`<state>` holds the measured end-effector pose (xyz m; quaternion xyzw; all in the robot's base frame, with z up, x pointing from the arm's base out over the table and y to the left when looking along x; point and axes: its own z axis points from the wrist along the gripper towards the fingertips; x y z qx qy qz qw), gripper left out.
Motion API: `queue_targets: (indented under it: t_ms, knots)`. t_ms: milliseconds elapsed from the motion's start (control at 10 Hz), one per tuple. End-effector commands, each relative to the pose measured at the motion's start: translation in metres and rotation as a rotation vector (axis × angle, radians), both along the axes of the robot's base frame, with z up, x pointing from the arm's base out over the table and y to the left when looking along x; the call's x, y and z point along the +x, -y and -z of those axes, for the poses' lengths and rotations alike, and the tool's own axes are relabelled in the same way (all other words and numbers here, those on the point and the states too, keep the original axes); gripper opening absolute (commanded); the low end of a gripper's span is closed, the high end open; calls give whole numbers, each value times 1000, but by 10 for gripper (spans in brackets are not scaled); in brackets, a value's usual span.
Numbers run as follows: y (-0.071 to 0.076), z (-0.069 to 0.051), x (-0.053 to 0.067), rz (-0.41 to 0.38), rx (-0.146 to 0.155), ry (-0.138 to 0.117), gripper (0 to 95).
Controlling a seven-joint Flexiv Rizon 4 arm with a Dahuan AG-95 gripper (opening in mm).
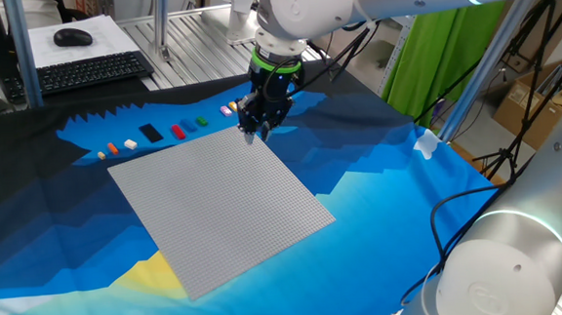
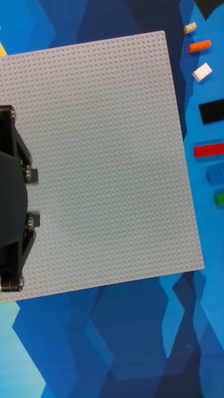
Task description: Stack small Lego blocks randomly, one at a time
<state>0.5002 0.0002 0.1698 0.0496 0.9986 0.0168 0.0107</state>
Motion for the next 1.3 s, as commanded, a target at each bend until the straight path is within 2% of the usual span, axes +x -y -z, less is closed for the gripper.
queue_targets:
  t_ms: [100,600,1100,1200,1300]
  knots:
    - [0,0,0,-2,3,2,0]
    - [0,0,0,6,-2,18,0]
    - [0,0,0,1,-12,11,0]
    - [0,0,0,4,-11,12,190]
    - [0,0,0,4,-11,13,190]
